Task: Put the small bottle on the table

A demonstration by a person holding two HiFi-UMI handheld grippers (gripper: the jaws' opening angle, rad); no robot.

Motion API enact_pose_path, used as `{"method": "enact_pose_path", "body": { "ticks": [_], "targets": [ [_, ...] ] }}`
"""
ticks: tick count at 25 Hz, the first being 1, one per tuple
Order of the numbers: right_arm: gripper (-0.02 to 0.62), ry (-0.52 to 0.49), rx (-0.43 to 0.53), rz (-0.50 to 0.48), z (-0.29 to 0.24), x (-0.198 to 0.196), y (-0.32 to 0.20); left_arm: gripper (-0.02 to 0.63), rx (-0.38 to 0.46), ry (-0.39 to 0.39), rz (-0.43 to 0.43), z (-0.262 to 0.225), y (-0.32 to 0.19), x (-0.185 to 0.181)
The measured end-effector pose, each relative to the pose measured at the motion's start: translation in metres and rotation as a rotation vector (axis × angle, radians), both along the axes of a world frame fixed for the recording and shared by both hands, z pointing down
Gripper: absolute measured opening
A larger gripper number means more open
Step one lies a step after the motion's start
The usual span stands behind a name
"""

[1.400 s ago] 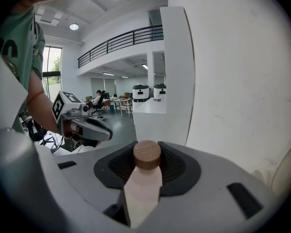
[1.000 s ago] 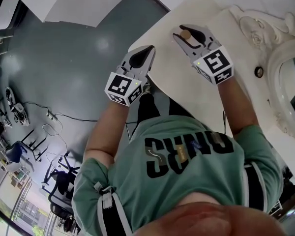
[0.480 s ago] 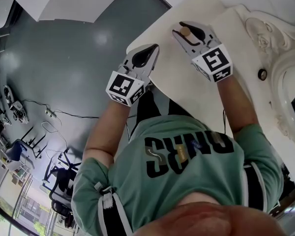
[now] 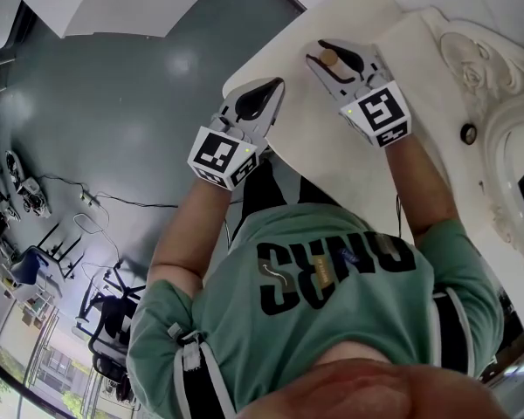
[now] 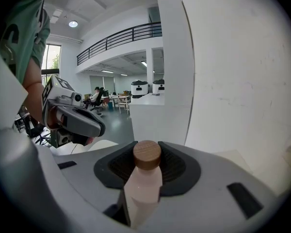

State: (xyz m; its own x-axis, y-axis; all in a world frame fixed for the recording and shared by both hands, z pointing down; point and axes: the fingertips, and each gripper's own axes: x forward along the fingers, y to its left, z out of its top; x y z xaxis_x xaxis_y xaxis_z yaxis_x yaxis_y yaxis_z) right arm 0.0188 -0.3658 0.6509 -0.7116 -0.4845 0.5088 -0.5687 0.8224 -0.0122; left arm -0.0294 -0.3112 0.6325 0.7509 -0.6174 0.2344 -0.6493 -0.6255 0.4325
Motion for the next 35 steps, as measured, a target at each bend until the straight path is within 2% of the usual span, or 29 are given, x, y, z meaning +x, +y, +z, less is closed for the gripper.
{"method": "enact_pose_path", "body": {
  "ticks": [4, 9, 14, 17, 25, 35],
  "targets": [
    [0.121, 0.024, 0.053, -0.041, 0.001, -0.003, 0.003, 0.009, -0.001, -0.002, 0.002, 0.001, 0.0, 0.002],
    [0.124, 0.053, 0.092, -0.041, 0.002, -0.004, 0.005, 0.009, -0.002, -0.002, 0.003, -0.003, 0.005, 0.002],
    [0.132, 0.07, 0.086, -0.023, 0.006, -0.002, 0.002, 0.009, 0.004, -0.003, -0.009, -0.01, 0.007, -0.003],
    [0.159, 0.039, 0.071, -0.009, 0.001, -0.001, 0.003, 0.009, 0.013, -0.008, -0.014, -0.016, 0.012, -0.007],
    [0.176, 0.0, 0.112, 0.023, -0.042, 0.001, 0.013, 0.009, 0.034, -0.021, -0.02, -0.047, 0.032, -0.026],
    [0.166, -0.032, 0.158, 0.028, -0.124, 0.01, 0.048, 0.009, 0.098, -0.054, -0.035, -0.124, 0.069, -0.034]
  ]
}}
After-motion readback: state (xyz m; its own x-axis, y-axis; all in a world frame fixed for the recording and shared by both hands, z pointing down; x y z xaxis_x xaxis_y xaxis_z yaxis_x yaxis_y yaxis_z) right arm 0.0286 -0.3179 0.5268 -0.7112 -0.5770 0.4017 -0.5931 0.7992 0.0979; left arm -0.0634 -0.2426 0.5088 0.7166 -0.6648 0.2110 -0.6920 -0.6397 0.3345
